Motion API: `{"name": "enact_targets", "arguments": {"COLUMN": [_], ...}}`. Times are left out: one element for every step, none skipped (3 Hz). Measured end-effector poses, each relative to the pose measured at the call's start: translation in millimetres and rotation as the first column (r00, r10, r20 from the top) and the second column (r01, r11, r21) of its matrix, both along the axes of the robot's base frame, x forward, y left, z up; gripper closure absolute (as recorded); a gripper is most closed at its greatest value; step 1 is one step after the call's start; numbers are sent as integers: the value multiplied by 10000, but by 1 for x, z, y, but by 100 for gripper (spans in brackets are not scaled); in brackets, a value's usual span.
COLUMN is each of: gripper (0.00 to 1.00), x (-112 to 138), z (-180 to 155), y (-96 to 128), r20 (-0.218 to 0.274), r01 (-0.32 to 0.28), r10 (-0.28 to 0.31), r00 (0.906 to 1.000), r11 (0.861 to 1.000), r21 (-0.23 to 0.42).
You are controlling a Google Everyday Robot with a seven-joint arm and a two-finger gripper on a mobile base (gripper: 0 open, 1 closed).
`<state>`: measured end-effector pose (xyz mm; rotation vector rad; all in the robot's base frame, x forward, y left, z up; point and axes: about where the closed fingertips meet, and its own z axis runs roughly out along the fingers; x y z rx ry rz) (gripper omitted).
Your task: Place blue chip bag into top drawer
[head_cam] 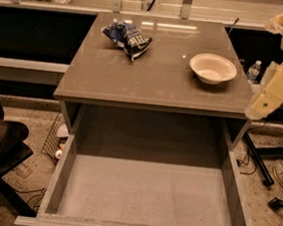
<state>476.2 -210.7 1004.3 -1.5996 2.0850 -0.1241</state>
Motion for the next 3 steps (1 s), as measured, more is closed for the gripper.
{"name": "enact_targets", "arguments": {"gripper": [0, 0, 0], "x": [58, 120, 170], "z": [25, 55, 79], "y": [4, 12, 26], "r20": [1297, 2392, 3183], "r01": [270, 488, 487], "r10": [-490, -1454, -2320], "r00": [9903, 9600, 9192], "r11": [9856, 9283, 8689], "r21": [1667, 3687, 4926]}}
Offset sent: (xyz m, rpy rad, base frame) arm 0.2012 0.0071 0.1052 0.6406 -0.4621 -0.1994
